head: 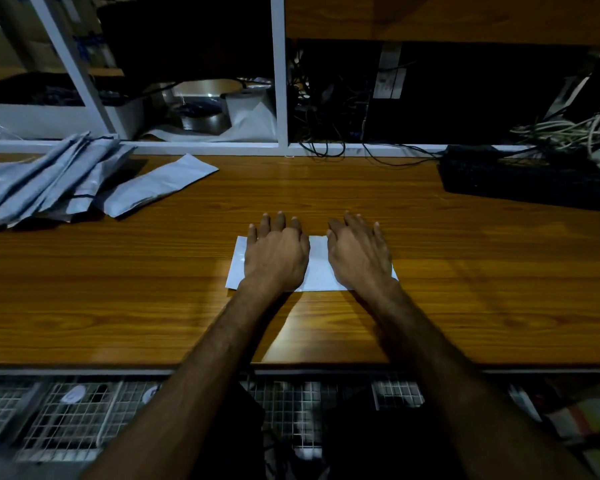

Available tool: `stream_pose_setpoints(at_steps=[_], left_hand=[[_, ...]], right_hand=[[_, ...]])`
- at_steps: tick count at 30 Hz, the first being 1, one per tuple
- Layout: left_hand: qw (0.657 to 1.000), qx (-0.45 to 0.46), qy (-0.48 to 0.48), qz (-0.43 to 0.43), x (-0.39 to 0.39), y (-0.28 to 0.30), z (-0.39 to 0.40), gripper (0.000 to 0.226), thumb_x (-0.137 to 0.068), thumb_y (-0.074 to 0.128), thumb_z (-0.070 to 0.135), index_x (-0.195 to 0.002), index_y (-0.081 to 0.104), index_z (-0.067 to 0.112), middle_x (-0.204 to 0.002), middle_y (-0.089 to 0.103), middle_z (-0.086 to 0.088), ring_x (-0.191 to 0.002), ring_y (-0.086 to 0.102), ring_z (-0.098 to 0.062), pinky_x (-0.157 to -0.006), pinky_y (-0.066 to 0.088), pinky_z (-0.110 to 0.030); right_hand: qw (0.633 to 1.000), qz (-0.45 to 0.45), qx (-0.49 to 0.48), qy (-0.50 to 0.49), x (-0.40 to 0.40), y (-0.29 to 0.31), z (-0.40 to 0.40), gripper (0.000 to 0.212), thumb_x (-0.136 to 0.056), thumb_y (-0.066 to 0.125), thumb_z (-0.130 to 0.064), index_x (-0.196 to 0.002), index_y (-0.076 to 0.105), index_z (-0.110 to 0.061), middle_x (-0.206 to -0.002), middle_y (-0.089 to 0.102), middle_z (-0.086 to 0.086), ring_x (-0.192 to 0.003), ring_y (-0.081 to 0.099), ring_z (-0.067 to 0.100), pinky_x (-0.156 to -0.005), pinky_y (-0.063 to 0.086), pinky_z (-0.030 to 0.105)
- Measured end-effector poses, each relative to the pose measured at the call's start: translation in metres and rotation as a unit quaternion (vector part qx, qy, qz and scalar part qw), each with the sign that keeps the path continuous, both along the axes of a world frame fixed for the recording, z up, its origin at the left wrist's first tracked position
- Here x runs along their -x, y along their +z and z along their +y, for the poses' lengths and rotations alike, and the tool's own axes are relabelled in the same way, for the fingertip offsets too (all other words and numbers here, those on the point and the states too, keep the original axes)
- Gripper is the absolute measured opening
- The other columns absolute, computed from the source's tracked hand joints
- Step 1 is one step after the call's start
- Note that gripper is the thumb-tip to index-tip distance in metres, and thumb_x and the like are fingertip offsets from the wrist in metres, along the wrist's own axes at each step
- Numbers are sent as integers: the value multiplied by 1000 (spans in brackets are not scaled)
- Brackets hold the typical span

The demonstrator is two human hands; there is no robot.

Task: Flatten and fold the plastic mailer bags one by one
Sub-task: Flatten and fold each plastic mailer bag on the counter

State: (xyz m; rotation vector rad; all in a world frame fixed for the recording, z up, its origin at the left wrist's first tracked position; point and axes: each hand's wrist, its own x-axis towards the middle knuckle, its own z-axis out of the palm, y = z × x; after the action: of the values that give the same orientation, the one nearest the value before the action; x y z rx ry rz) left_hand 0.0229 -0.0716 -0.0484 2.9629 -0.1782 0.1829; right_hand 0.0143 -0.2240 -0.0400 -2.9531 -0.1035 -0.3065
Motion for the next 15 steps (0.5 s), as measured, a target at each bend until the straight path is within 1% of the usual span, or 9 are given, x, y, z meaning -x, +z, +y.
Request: stream_pose_setpoints(at_steps=[7,11,15], left_hand=[[1000,-7,11,11,4,4,13,53,-109,27,41,-155,37,17,-165,32,-12,-155,20,-40,-124,17,-63],[1000,-5,12,17,6,7,19,54,-109,29,41,-157,35,16,-166,30,-14,-155,19,-42,-124,15,-65],[1000,-4,20,21,8,9,26,54,-109,28,41,-157,33,16,-166,28,-14,-155,17,-41,-123,14,-66]], right_hand=[[1000,6,-12,-12,4,3,-14,44,-111,33,-32,-149,50,-16,-160,41,16,-152,31,34,-123,19,57],[1000,2,-5,-28,8,5,-31,43,-110,37,-28,-149,51,-14,-159,42,18,-150,33,36,-122,23,59],[999,0,-2,-38,10,5,-43,43,-110,39,-28,-150,51,-17,-158,43,19,-149,35,36,-121,26,61]])
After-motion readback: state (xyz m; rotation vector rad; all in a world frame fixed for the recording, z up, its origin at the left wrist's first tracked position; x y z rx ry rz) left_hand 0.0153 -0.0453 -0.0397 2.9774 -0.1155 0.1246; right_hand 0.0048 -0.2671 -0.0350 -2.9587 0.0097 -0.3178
